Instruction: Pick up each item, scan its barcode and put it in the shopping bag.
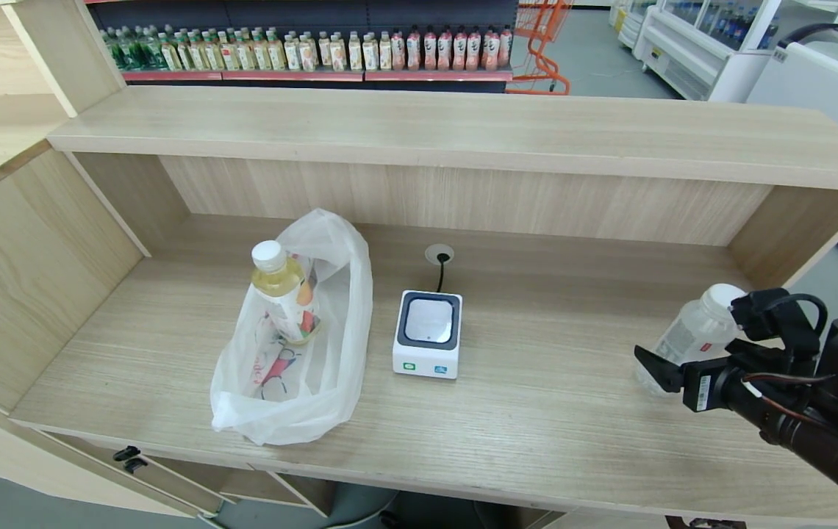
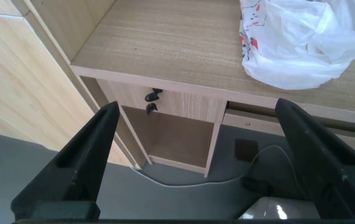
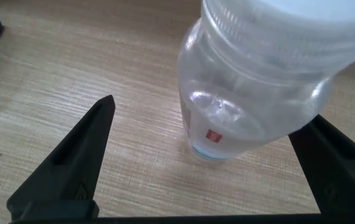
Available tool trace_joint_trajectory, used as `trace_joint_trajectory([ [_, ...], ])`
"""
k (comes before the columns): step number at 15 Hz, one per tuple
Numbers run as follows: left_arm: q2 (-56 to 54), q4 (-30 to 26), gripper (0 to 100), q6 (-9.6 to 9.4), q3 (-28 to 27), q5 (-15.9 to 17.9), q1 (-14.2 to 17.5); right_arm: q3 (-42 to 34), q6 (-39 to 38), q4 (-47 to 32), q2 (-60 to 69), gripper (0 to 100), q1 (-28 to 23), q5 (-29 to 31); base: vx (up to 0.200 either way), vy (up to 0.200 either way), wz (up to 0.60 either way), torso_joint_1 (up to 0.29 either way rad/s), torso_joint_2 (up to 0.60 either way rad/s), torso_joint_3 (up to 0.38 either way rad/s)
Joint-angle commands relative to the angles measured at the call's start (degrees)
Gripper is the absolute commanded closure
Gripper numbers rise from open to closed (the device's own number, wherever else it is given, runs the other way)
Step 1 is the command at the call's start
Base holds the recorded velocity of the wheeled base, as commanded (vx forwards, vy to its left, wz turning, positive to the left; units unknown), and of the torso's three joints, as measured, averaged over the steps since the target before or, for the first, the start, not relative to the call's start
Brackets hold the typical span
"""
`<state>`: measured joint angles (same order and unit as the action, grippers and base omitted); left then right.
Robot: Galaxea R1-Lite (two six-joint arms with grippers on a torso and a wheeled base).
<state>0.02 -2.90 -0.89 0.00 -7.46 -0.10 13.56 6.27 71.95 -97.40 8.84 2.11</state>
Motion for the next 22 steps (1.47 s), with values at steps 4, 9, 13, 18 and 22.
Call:
trace_joint_trajectory([
  [4, -0.02, 0.0, 0, 0.01, 0.0, -0.01, 0.01, 2.53, 0.06, 0.03, -1.74, 0, 0.04, -0.18, 0.0, 0.0, 0.0, 0.0, 0.0, 0.0],
  [9, -0.02, 0.0, 0, 0.01, 0.0, -0.01, 0.01, 4.9, 0.24, 0.03, -3.94, 0, 0.04, -0.26, 0.0, 0.0, 0.0, 0.0, 0.0, 0.0],
  [13, -0.02, 0.0, 0, 0.01, 0.0, -0.01, 0.01, 6.4, 0.24, 0.12, -5.69, 0, 0.04, -0.35, 0.0, 0.0, 0.0, 0.0, 0.0, 0.0],
  [18, -0.02, 0.0, 0, 0.01, 0.0, -0.01, 0.01, 9.91, -0.11, 0.91, -9.12, 100, 0.04, -1.14, 0.0, 0.0, 0.0, 0.0, 0.0, 0.0],
  [22, -0.02, 0.0, 0, 0.01, 0.0, -0.01, 0.01, 11.49, 0.06, 0.82, -9.65, 100, 0.13, -2.46, 0.0, 0.0, 0.0, 0.0, 0.0, 0.0],
])
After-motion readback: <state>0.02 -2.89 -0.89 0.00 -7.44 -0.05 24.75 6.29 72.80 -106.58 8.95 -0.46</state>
